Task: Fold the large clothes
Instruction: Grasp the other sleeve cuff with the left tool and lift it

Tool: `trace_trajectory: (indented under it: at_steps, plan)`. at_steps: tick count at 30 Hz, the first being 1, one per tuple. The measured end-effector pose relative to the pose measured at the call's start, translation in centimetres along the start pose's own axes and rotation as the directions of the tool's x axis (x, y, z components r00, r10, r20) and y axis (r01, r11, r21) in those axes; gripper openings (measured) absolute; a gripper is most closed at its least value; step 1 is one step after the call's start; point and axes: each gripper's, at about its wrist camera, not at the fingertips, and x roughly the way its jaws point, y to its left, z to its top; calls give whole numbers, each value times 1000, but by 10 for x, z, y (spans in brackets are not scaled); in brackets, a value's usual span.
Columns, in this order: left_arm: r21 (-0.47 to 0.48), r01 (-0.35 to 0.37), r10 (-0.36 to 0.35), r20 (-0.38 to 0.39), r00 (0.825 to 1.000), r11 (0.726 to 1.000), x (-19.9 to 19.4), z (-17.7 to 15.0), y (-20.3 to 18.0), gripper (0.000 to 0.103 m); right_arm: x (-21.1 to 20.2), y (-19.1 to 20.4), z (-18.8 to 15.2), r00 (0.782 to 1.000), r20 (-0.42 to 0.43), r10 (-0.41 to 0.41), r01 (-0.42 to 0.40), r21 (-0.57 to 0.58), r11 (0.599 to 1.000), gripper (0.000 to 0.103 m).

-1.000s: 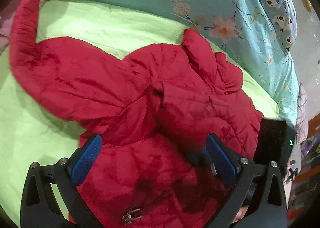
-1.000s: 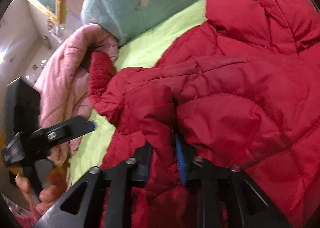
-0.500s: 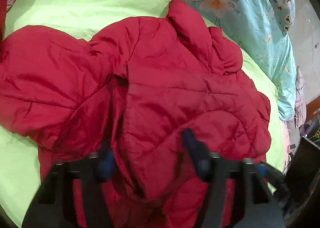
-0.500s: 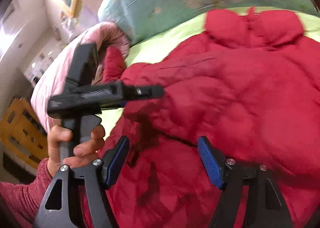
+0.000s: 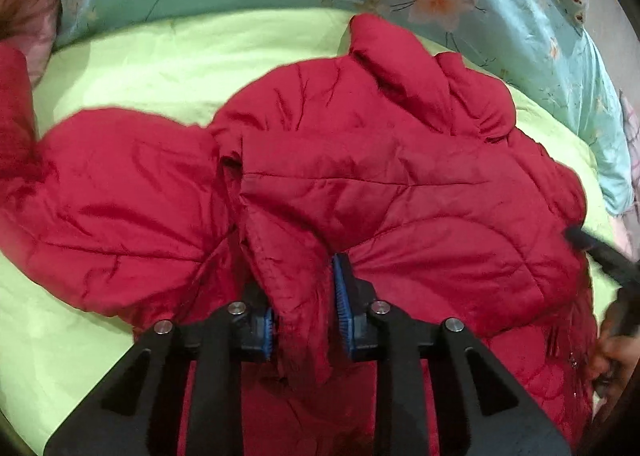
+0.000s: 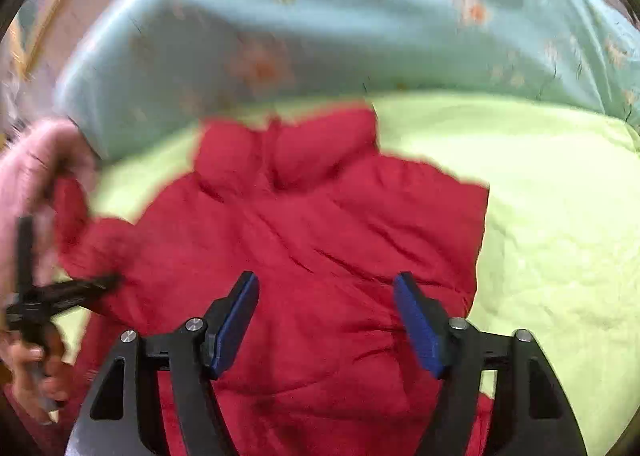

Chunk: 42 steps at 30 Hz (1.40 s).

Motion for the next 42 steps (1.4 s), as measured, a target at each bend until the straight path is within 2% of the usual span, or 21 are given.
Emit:
trace_trajectory:
  at_steps: [2, 3, 7, 10, 13, 17, 19, 20, 24, 26, 27, 29, 34, 38, 42]
  plan:
    - [-21, 30, -30, -3, 1000, 999, 2, -1, 5, 27, 26, -9, -8, 998, -51, -39, 39, -1, 999, 66]
    - [-22, 39, -40, -5, 999, 999, 3, -1, 7, 27, 32, -13, -10, 998, -53, -33, 33, 2, 999, 66]
    - [-27, 29, -30, -10, 1000, 999, 9, -1, 6, 28, 37, -13, -6, 997, -59, -59, 59, -8, 998, 66]
    - [-17, 20, -20, -8, 1000, 1000, 7, -1, 3, 28, 23, -8, -5, 998, -40, -38, 38, 7, 999, 66]
    - [-15, 15, -15, -10, 1000, 1000, 9, -1, 2, 29, -6, 0, -12, 1000, 20, 12, -12, 5, 1000, 65]
    - [-10, 2, -2, -9, 1000, 1000, 12, -1, -2, 32, 22, -3, -28, 998, -68, -7, 5, -18, 1000, 67]
    - [-13, -9, 9, -13, 1000, 1000, 11, -1, -3, 34, 27, -6, -25, 998, -70, -4, 3, -17, 1000, 67]
    - [-18, -11, 11, -13, 1000, 1000, 7, -2, -2, 35, 24, -6, -22, 997, -73, -9, 8, -12, 1000, 67]
    - [-63, -28, 30, 31, 999, 998, -26, -11, 10, 56, 3, -11, -21, 998, -41, 43, -41, 44, 998, 67]
    - [-94, -9, 15, 61, 998, 995, -43, -19, 23, 59, -17, -12, -24, 996, 1, 87, -87, 73, 994, 68]
    - [-113, -21, 29, 68, 997, 993, -48, -23, 31, 62, -21, -8, -25, 995, 12, 97, -98, 71, 993, 68]
    - [-158, -66, 80, 80, 994, 985, -58, -31, 50, 62, -30, -2, -28, 993, 26, 116, -117, 59, 991, 67]
    - [-304, -62, 95, 95, 991, 951, -75, -43, 112, 62, -41, 23, -31, 989, 37, 143, -143, 17, 990, 67]
    - [-397, -85, 135, 99, 986, 914, -81, -41, 150, 62, -44, 38, -32, 985, 40, 170, -169, -10, 985, 67]
    - [-445, -141, 199, 87, 976, 885, -83, -25, 180, 62, -51, 50, -35, 982, 36, 185, -184, -33, 982, 67]
